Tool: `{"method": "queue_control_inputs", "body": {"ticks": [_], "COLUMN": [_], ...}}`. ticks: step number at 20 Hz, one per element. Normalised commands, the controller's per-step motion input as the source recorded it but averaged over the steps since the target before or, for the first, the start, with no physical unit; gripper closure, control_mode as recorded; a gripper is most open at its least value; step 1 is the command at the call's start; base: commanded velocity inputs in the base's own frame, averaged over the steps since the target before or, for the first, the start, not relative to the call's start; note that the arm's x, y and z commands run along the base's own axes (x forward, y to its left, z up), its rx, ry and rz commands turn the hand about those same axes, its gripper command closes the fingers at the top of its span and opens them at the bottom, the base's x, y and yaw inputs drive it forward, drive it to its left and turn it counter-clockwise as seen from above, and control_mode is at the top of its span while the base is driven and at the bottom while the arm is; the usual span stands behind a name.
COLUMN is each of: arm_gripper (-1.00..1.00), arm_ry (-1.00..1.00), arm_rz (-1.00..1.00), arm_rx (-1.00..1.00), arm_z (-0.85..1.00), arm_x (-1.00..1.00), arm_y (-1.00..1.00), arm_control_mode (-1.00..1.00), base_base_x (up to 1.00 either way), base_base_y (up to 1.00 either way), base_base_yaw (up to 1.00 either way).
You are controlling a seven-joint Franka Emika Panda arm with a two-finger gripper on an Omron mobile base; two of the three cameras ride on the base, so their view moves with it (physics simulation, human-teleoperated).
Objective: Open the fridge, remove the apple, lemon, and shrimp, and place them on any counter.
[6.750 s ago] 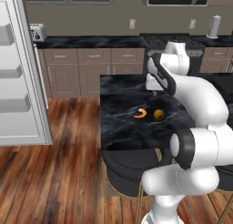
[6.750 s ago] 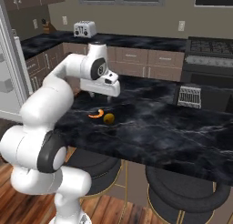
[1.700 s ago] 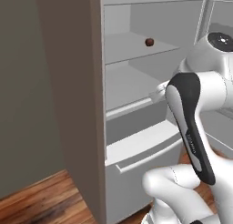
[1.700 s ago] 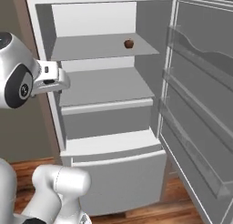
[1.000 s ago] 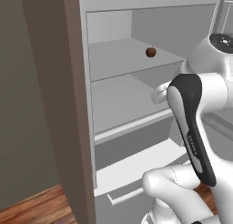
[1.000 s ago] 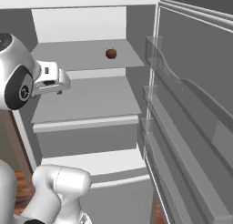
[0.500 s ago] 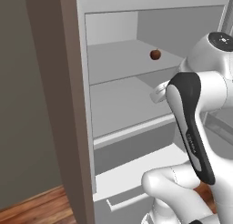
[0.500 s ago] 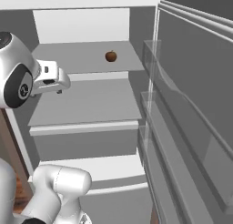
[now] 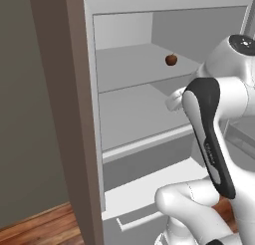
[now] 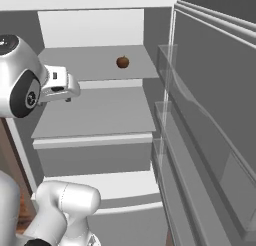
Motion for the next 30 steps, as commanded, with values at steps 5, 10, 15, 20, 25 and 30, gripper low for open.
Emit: {"method": "queue_control_inputs", "body": {"ticks": [5, 10, 15, 20, 25, 30], "arm_gripper": [-1.0, -1.0, -1.0, -1.0, -1.0, -1.0], "arm_ry": [-0.13, -0.14, -0.07, 0.0, 0.0, 0.0], "arm_rz": [-0.02, -0.13, -0.16, -0.24, -0.12, -0.02], "arm_rx": [0.01, 0.05, 0.09, 0.16, 0.12, 0.01], "arm_z": [0.13, 0.01, 0.0, 0.07, 0.02, 0.0], "arm_x": [0.04, 0.04, 0.27, 0.49, 0.24, 0.21], "arm_y": [-0.3, -0.2, -0.14, -0.1, -0.06, -0.22], "arm_control_mode": [-1.0, -1.0, -1.0, -1.0, -1.0, -1.0], "base_base_x": [0.0, 0.0, 0.0, 0.0, 0.0, 0.0], "base_base_y": [0.0, 0.0, 0.0, 0.0, 0.0, 0.0], "base_base_yaw": [0.0, 0.0, 0.0, 0.0, 0.0, 0.0]}}
